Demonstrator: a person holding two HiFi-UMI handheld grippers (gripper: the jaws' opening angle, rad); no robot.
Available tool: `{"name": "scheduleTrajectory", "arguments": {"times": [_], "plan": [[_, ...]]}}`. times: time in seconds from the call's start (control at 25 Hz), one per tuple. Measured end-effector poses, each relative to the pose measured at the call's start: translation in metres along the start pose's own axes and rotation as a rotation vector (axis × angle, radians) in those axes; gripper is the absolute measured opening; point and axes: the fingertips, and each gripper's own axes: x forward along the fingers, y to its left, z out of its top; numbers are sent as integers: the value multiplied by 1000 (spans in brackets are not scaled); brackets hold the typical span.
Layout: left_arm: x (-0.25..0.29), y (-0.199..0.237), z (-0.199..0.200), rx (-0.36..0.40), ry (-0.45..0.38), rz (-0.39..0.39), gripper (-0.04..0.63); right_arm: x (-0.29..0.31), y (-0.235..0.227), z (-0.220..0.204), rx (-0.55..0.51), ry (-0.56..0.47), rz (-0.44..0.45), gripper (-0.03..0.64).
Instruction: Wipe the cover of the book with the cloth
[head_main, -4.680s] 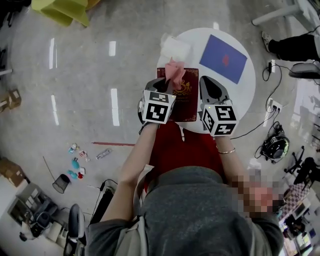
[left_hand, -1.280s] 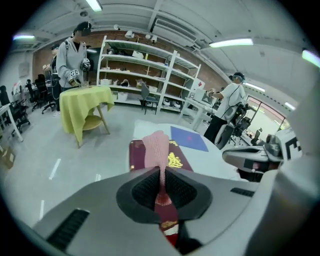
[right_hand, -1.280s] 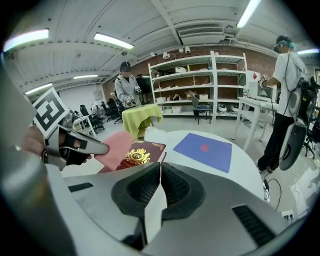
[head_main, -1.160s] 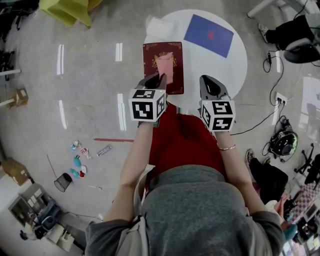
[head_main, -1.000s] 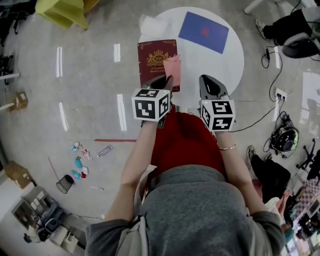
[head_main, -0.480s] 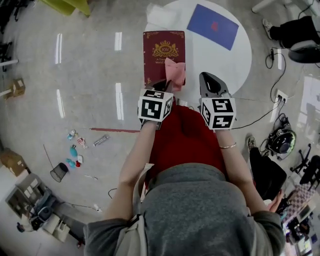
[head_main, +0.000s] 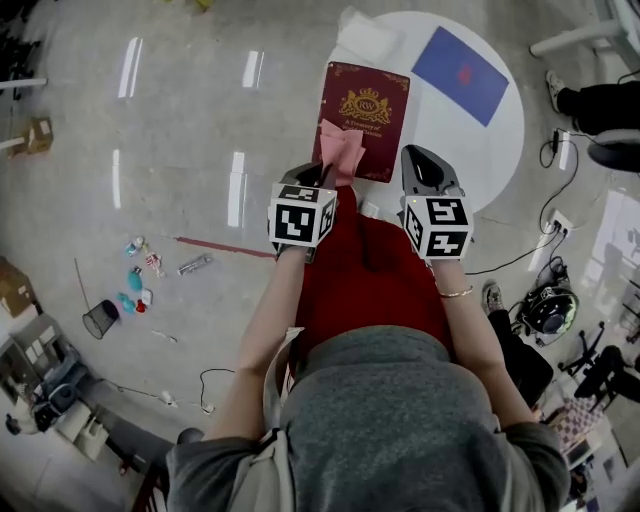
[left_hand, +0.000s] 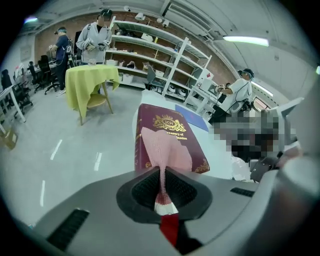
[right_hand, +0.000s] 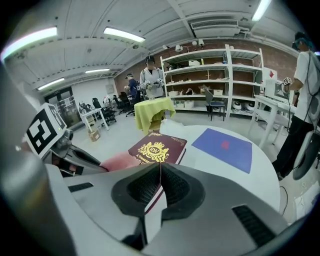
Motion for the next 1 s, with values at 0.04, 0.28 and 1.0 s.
{"name": "scheduleTrajectory", "arguments": {"times": [0.04,0.28,1.0], "plan": [[-2,6,0,-4,-2,8,34,4,3,2,-4,2,4,29],[-11,36,2,-33,-12,52,34,18,14,9,-14,5,16,29],[-36,91,35,-5,-57,195,34,13,2,23,15,-28,-21,29]]}}
